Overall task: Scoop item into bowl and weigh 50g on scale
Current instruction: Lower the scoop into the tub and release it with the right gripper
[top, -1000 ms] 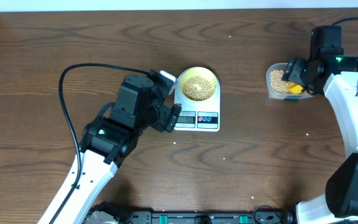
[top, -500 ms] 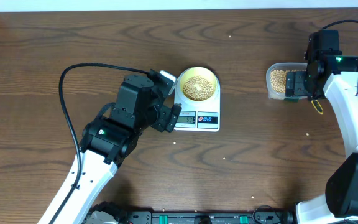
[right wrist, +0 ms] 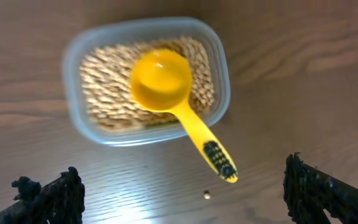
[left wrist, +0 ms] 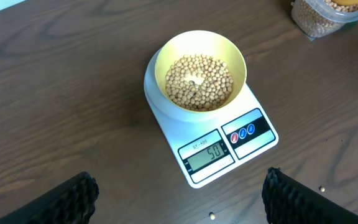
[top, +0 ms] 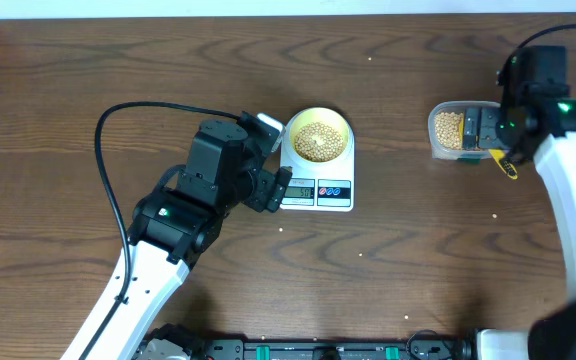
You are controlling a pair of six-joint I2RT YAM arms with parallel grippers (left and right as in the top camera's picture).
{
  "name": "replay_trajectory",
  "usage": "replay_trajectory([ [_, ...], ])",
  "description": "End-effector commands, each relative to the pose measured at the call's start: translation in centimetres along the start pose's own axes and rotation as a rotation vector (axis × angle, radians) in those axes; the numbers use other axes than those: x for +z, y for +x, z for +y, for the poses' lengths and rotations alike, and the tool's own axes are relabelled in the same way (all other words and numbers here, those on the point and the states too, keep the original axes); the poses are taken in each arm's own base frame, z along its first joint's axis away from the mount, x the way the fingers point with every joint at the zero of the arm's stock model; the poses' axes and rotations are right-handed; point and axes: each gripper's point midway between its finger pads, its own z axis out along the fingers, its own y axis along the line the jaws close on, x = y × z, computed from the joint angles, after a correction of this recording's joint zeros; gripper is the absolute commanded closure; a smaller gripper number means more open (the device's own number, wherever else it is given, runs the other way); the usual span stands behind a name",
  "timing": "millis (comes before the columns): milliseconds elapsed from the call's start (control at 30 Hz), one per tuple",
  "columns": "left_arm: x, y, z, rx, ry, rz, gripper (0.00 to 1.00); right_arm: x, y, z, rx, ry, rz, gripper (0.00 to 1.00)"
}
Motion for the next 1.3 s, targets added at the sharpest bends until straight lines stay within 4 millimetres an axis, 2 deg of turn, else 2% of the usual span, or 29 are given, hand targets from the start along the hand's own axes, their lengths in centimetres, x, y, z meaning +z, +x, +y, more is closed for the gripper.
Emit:
replay_trajectory([
  [0,0.10,0.09,-0.08,0.001,0.008,0.002,0.13,-3.65,-0.96,0.46,-0.011,-0.070,-0.103,0.01],
  [133,0.10,0.09,-0.08,0.001,0.008,0.002,0.14,-4.64,-1.12,0.32,-0.007,-0.071,-0.131,0.01],
  [1267,0.10,0.09,-0.08,0.001,0.008,0.002,0.13,-4.56,-0.96,0.33,-0.005,-0.071,-0.123,0.01],
])
